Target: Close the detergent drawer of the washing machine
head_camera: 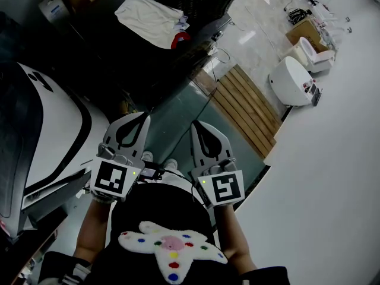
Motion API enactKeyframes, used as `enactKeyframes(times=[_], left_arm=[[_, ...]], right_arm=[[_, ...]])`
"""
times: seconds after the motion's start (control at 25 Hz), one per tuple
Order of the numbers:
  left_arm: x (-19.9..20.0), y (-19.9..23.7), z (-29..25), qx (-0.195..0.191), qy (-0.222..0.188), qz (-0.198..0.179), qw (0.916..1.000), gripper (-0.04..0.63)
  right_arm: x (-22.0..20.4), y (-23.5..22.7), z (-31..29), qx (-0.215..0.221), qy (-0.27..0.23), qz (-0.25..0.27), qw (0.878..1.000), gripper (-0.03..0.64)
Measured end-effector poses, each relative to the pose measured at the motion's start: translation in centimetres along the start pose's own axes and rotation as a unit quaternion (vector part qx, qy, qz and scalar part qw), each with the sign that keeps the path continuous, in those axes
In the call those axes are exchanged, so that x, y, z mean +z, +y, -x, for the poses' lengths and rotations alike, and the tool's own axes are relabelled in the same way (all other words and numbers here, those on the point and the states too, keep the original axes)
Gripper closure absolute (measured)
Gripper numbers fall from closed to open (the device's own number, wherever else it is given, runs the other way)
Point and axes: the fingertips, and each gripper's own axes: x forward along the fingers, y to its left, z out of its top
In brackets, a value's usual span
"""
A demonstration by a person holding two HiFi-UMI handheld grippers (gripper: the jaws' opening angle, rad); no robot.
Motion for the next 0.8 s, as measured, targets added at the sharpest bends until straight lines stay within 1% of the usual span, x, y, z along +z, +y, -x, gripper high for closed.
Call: enactKeyframes(times=[0.8], left_arm=[[0.14, 0.5, 0.33, 0.01, 0.004, -0.003, 0.9999, 0.584]], right_arm=[[0.01, 0.67, -0.5, 0.015, 0.001, -0.002, 1.0, 0.612]])
